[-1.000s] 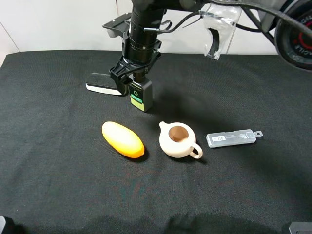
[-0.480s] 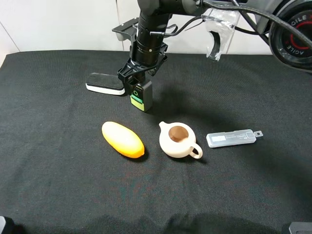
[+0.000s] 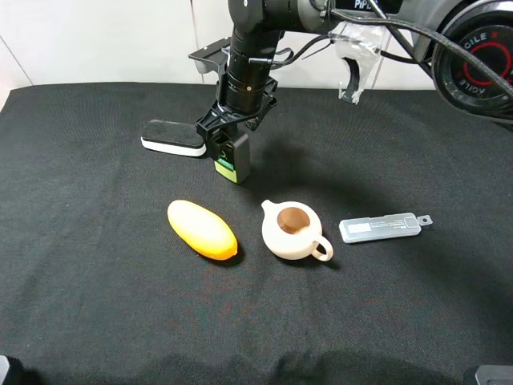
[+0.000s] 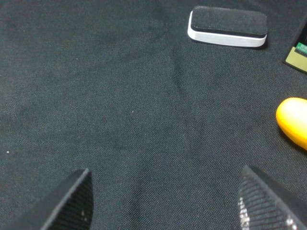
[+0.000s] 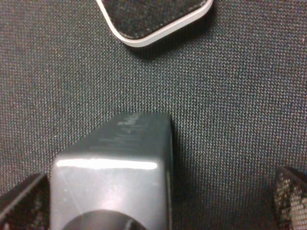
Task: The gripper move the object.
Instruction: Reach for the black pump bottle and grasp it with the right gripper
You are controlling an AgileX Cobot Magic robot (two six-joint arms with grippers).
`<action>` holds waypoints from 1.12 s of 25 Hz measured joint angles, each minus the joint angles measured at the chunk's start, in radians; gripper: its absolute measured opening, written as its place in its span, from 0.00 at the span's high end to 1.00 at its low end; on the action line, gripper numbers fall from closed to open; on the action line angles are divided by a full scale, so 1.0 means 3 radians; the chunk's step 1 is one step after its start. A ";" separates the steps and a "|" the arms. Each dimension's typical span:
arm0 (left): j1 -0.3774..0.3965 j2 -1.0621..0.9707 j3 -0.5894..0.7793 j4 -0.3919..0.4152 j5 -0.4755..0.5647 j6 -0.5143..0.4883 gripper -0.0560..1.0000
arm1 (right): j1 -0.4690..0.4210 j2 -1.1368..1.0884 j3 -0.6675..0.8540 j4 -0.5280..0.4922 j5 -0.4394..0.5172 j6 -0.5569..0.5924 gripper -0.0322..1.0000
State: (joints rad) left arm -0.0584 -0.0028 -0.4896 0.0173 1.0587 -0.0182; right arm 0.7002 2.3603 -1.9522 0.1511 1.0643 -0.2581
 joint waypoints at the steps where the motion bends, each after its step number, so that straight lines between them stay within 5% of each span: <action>1: 0.0000 0.0000 0.0000 0.0000 0.0000 0.0000 0.31 | 0.0000 0.0000 0.0000 0.0003 0.0000 0.0000 0.30; 28: 0.0000 0.0000 0.0000 0.0000 0.0000 0.0000 0.31 | 0.0000 0.0028 -0.0116 -0.0039 0.0279 0.0038 0.30</action>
State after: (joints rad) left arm -0.0584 -0.0028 -0.4896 0.0173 1.0587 -0.0182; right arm 0.7002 2.3686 -1.9870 0.1394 1.1479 -0.2468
